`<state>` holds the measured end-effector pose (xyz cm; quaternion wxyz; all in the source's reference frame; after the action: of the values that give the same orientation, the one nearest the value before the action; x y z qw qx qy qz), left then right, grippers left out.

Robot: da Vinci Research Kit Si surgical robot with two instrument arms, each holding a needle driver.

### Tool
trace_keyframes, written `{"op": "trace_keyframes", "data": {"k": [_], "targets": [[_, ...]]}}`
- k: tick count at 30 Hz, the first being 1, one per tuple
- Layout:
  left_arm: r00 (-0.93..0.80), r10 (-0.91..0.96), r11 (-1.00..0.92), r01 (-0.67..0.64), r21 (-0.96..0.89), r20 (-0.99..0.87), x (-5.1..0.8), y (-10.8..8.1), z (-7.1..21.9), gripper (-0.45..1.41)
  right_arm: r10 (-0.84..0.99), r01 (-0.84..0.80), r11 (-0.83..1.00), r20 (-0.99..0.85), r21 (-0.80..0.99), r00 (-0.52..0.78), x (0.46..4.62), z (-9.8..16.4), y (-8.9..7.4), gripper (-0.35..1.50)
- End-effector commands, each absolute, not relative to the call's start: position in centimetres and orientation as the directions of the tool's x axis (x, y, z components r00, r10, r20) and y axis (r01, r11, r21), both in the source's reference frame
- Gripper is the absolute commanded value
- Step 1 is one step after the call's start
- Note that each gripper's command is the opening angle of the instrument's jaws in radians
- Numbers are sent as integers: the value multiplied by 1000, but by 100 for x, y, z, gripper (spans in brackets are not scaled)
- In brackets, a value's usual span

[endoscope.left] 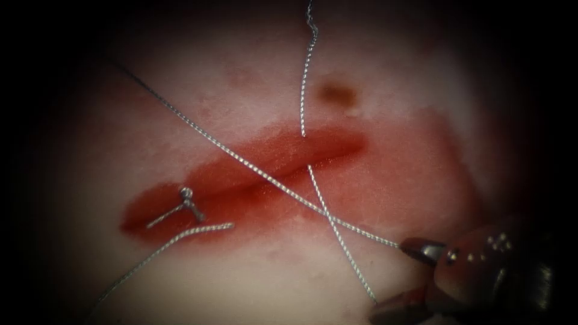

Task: Wound Closure
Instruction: Use the left tool to pull the needle into frame.

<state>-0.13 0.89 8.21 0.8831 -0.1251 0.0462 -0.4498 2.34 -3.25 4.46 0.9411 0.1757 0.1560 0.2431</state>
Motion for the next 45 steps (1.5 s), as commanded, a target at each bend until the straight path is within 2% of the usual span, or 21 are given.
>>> {"op": "trace_keyframes", "data": {"k": [1, 5, 6, 7, 8, 9, 10, 12, 17, 18, 19, 21, 22, 24, 27, 33, 36, 40, 41, 42, 45], "targets": [[587, -809, 556, 784, -277, 36, -11, 103, 815, -45, 516, -408, 825, -230, 390, 825, 246, 440, -316, 96], [591, -805, 561, 785, -262, 47, -8, 103, 814, -45, 562, -476, 820, -288, 317, 776, 252, 444, -315, 46], [593, -804, 564, 784, -260, 44, -9, 102, 815, -45, 574, -495, 814, -291, 304, 766, 254, 446, -314, 42], [595, -802, 567, 782, -257, 41, -9, 101, 815, -45, 584, -506, 807, -289, 304, 758, 256, 448, -313, 56], [595, -803, 570, 783, -250, 32, -9, 102, 815, -45, 567, -497, 821, -295, 281, 769, 261, 453, -312, 86], [595, -803, 570, 783, -250, 32, -9, 102, 815, -45, 567, -497, 821, -295, 281, 769, 261, 453, -312, 86], [597, -802, 572, 780, -254, 27, -7, 102, 814, -45, 556, -491, 829, -297, 268, 776, 262, 455, -312, 106], [594, -804, 564, 773, -290, 21, 3, 106, 812, -45, 524, -473, 851, -300, 229, 797, 265, 458, -313, 118], [564, -826, 525, 780, -340, 17, 23, 110, 808, -45, 568, -519, 823, -294, 232, 769, 265, 459, -315, 125], [552, -834, 513, 789, -338, 22, 25, 111, 808, 0, 578, -528, 816, -296, 235, 761, 265, 458, -315, 125], [553, -832, 510, 795, -327, 46, 24, 112, 807, 21, 588, -539, 809, -298, 236, 752, 265, 458, -316, 125], [551, -827, 510, 818, -265, 109, 16, 116, 802, 113, 601, -555, 799, -299, 231, 741, 266, 458, -317, 125], [567, -815, 530, 813, -240, 120, 9, 118, 798, 123, 608, -564, 794, -299, 228, 736, 266, 457, -318, 125], [614, -782, 585, 783, -213, 106, -10, 120, 787, 115, 619, -580, 785, -300, 218, 726, 266, 457, -319, 126], [604, -784, 579, 794, -184, 140, -46, 119, 764, 115, 628, -598, 777, -299, 196, 718, 266, 456, -320, 131], [648, -725, 630, 761, -157, 232, -124, 108, 717, 130, 624, -610, 779, -283, 146, 729, 266, 456, -320, 133], [689, -645, 716, 696, -54, 331, -189, 89, 701, 131, 624, -615, 778, -273, 128, 732, 266, 455, -320, 133], [713, -593, 796, 589, 138, 375, -235, 60, 705, 126, 630, -623, 773, -263, 118, 731, 262, 453, -318, 133], [763, -530, 848, 482, 220, 370, -254, 43, 715, 125, 620, -614, 781, -259, 111, 741, 256, 451, -317, 133], [763, -530, 848, 482, 220, 370, -254, 43, 715, 125, 620, -614, 781, -259, 111, 741, 256, 451, -317, 133], [783, -421, 895, 277, 350, 457, -279, 12, 739, 113, 604, -600, 793, -259, 104, 753, 247, 449, -315, 133]]}}
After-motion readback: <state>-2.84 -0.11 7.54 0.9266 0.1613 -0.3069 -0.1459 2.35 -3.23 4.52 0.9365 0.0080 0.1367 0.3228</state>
